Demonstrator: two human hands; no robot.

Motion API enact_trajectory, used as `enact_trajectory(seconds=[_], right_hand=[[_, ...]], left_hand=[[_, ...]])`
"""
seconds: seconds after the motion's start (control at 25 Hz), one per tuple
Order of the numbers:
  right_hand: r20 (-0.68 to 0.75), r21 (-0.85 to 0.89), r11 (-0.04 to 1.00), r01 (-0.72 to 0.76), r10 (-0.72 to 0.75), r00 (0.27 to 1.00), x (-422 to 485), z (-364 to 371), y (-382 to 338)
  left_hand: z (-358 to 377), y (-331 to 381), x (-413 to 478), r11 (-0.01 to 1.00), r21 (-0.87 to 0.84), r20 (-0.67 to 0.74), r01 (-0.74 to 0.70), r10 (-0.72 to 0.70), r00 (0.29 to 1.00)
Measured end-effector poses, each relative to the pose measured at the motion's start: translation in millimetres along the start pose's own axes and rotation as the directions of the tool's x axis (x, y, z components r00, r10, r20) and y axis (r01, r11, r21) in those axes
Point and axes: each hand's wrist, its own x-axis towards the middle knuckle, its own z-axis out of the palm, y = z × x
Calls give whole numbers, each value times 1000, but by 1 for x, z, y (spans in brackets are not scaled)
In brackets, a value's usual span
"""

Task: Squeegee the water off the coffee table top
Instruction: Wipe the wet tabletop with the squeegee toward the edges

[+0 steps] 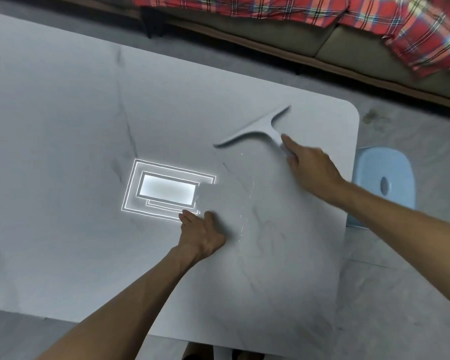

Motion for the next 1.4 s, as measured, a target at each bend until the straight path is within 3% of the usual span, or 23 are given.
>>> enact_trajectory(seconds=[0.24,0.32,0.44,0.56,0.64,0.8,0.92,1.04,1.2,1.28,1.4], right_hand=[[217,-172,984,-50,87,972,-115,-15,57],[162,-140,989,-53,75,984,-115,-30,64],[-58,-41,993,-109,107,993,-56,-48,68],[-85,180,936,-303,322,943,25,-56,65],[-81,237,890,-390,418,905,47,-52,59],[-31,31,927,-374,375,927,-1,-22,47],[94,32,934,-356,352,931,-79,-3,44],[210,-95,947,-308,322,923,-122,-4,50],[35,-56,953,-299,302,953,-63,-30,68],[-65,-2,923,-384,383,921,-12,-44,76],[-54,120,833,-540,549,834,21,-40,65]], left_hand=[[-15,16,-15,999,-44,41,22,-20,999],[-18,17,-18,1000,-30,52,10,-8,999],[-17,15,-15,1000,-11,61,-7,7,998],[-14,10,-11,1000,10,60,-17,16,998],[-11,8,-9,1000,18,62,-14,12,998],[-9,8,-5,1000,19,63,-7,6,998],[-10,9,-6,1000,25,63,-8,6,998],[-10,9,-7,999,40,61,-10,7,998],[-8,12,-7,998,59,56,2,-5,998],[-6,11,-6,997,80,59,4,-9,998],[-4,10,-3,993,119,52,-14,8,999]])
